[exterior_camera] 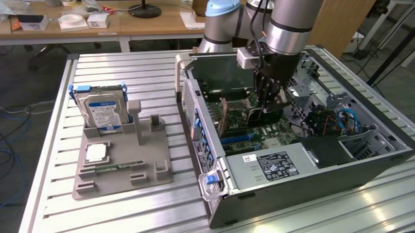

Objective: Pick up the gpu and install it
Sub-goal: 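Insert the gpu into the slot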

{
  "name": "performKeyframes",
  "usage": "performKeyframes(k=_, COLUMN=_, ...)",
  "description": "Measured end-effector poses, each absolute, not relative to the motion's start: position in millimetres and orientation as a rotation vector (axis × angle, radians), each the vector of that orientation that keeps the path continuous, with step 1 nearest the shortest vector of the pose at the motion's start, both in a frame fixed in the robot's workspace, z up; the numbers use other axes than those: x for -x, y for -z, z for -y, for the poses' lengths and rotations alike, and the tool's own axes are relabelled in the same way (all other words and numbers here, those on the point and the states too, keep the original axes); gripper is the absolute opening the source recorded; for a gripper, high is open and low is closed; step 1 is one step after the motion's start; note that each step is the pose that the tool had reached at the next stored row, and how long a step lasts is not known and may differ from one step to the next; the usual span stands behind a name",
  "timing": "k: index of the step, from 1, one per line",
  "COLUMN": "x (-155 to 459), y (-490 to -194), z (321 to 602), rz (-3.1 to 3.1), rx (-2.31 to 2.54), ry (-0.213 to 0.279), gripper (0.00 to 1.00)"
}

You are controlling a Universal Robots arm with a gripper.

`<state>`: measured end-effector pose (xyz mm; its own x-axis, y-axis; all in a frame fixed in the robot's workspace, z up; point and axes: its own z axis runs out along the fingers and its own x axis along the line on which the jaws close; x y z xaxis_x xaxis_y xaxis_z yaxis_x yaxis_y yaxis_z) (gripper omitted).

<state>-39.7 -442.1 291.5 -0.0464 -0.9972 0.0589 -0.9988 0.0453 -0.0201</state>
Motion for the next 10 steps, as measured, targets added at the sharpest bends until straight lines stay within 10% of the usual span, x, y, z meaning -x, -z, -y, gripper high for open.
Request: performKeyframes(k=10, x=49.6, y=-286.6, z=442.1, rz=2.252, rx=-2.151, ry=-0.091, gripper=0.26)
